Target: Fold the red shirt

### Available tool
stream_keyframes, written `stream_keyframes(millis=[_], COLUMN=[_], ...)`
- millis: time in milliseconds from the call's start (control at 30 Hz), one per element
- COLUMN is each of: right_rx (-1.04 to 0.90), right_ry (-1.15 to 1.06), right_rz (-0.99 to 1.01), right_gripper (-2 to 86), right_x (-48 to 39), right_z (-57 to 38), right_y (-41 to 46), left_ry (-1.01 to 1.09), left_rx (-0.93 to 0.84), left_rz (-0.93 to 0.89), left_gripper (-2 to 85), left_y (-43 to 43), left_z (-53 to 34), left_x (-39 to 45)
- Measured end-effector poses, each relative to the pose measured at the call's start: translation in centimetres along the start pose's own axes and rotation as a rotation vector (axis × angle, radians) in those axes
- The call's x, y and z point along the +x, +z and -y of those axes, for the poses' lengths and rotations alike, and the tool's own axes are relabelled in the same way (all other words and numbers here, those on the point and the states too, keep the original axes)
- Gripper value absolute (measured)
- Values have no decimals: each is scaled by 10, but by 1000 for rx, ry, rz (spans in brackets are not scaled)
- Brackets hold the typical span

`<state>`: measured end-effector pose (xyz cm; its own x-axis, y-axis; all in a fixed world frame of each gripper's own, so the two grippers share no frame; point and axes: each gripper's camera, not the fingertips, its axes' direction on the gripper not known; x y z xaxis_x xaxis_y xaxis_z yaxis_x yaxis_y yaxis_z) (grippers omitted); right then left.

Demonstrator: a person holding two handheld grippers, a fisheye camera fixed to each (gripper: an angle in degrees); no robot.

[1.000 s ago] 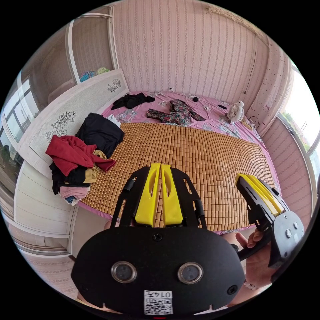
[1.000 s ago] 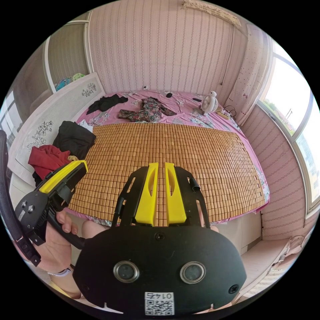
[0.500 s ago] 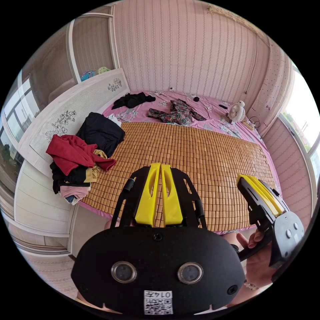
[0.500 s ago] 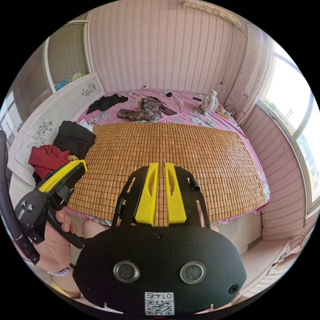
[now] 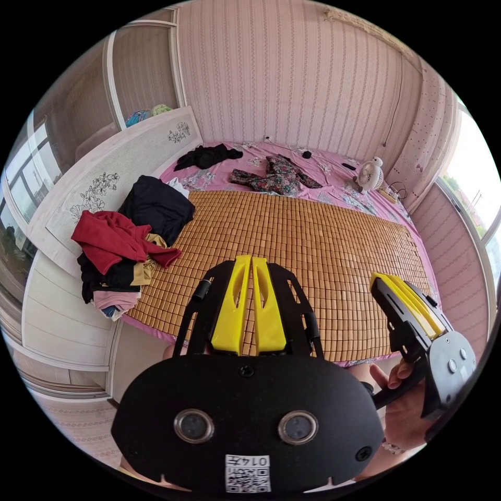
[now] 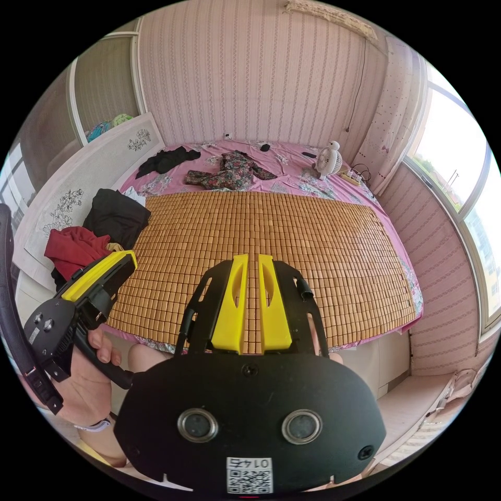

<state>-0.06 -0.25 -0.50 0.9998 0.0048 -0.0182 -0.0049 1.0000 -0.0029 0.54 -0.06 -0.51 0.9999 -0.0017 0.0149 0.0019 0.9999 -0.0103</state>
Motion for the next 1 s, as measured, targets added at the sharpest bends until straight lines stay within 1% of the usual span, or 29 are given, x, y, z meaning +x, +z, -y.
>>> stream_keyframes(millis=[1000], right_rx=[-8], right_ry=[1], right_rz=[-1], right_gripper=[15], right_x=[5], right_z=[-2], right_y=[0], left_ry=[0], left_rx=[-1], left_rz=[2], left_gripper=[-4], left_y=[2], left_z=[3], left_x=[-1])
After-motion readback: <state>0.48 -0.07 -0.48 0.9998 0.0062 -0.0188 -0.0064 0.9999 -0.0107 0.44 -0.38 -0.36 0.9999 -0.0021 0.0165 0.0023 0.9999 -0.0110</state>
